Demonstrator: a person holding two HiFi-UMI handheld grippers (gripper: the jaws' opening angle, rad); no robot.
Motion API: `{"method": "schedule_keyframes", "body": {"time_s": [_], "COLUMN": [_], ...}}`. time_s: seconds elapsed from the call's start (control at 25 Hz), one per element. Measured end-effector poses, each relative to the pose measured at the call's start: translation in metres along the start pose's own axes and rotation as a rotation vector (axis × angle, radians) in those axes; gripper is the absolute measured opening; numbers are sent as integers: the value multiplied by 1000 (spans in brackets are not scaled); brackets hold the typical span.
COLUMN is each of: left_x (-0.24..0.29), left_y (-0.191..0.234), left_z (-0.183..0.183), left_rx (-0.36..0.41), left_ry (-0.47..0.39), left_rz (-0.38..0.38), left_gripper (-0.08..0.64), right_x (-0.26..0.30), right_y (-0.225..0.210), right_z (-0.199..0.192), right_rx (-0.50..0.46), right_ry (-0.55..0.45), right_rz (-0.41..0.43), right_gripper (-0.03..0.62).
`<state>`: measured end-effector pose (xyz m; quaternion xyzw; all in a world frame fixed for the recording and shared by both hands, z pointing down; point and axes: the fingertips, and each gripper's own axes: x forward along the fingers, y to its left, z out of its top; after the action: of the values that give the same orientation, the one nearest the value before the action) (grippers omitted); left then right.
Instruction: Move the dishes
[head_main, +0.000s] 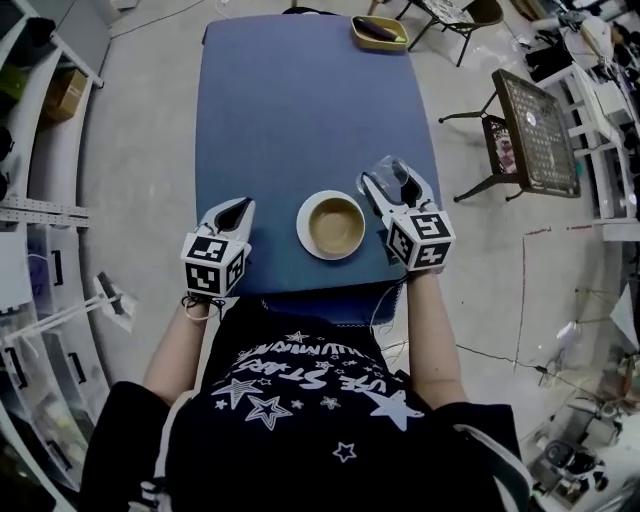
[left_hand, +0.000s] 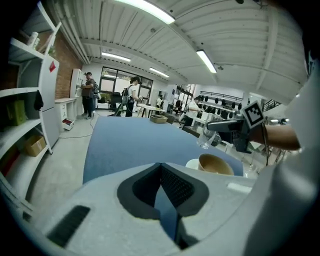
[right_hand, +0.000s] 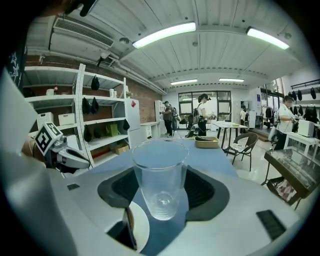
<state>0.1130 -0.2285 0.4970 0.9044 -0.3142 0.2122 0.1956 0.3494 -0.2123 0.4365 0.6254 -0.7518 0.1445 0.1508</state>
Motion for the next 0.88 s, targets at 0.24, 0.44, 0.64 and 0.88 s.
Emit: {"method": "schedule_keyframes", "body": {"time_s": [0.24,0.44,0.64,0.88], "left_x": [-7,-5,-5,-10], "left_y": [4,-1,-6,-4], "left_z": [-9,-11,-12,-10], "left_rx": [-40,-43,-36,-25], "left_ry": [4,8,14,6], "left_rz": [94,118,118,117], "left_gripper": [18,18,18,18], "right_x": [28,39,45,45], "right_y": [-17,-19,-15,-11], "right_z": [-24,-38,-43,-44], "right_rx": [15,6,-15,-38], "right_ry": [23,50,49,51], "right_rz": [39,69,80,56], "right_gripper": [279,279,279,280]}}
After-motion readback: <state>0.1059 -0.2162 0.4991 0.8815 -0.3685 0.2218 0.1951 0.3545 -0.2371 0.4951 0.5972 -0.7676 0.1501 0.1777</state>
